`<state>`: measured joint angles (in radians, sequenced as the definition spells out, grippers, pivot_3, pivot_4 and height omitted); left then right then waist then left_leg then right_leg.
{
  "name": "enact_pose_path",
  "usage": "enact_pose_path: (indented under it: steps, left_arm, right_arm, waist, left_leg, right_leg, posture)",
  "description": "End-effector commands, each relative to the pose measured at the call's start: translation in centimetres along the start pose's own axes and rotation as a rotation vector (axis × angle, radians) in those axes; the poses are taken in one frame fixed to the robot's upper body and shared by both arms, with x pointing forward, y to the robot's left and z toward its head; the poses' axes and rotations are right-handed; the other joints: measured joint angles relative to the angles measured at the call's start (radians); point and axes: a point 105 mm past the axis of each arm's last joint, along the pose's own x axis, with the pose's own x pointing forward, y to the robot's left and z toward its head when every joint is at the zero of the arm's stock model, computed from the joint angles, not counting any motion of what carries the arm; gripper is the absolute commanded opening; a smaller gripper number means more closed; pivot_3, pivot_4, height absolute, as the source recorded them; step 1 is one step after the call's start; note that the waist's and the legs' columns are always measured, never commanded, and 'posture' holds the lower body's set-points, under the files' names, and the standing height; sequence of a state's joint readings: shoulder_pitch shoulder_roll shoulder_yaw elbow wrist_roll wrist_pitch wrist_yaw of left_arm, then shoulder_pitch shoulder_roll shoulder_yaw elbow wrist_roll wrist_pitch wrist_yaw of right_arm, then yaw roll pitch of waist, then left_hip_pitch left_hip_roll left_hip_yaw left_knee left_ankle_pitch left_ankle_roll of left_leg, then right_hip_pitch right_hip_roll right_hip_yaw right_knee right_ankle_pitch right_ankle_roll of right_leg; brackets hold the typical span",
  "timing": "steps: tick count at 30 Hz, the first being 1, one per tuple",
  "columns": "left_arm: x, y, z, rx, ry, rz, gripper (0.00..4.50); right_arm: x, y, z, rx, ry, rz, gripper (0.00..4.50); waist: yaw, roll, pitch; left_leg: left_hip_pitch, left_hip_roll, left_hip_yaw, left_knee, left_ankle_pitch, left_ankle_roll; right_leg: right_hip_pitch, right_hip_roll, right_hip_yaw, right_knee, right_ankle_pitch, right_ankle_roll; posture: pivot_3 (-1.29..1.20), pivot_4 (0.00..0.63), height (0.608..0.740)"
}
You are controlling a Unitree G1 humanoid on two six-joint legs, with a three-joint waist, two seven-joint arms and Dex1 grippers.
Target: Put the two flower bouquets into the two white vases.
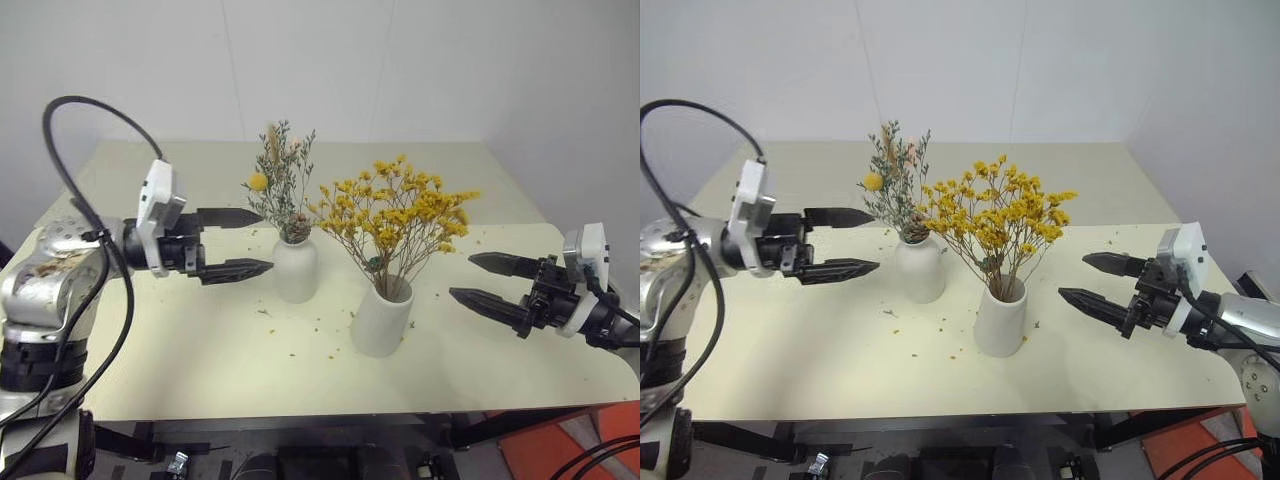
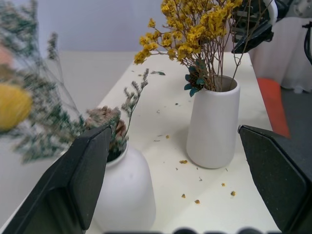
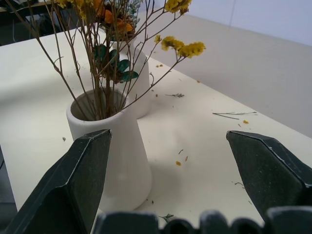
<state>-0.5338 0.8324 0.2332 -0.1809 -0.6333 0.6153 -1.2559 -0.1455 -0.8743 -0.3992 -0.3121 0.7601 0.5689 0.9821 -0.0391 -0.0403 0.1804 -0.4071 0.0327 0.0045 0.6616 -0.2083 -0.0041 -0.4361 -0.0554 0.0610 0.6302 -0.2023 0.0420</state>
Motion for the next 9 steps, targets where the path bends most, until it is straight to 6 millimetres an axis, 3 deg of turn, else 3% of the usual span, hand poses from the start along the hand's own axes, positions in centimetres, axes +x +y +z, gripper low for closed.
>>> enact_pose_path:
  steps: [1,9]
  left_arm:
    - [-1.8,-0.5,1.1,0.048,-0.036,0.038,4.50]
    - [-4.1,-1.2,-0.8,0.024,-0.004,0.132,4.50]
  right_arm:
    - [-0.2,-0.2,1.1,-0.049,-0.009,-0.011,4.47]
    - [0.0,0.1,1.5,-0.035,-0.034,-0.020,4.47]
  waist:
    - [0.000,0.000,0.000]
    - [0.000,0.000,0.000]
  left_leg:
    - [0.000,0.000,0.000,0.000,0.000,0.000]
    - [0.000,0.000,0.001,0.000,0.000,0.000]
  right_leg:
    - [0.000,0.000,0.000,0.000,0.000,0.000]
    - [0.000,0.000,0.000,0.000,0.000,0.000]
  posture:
    - [0.00,0.150,0.740]
    - [0.00,0.150,0.740]
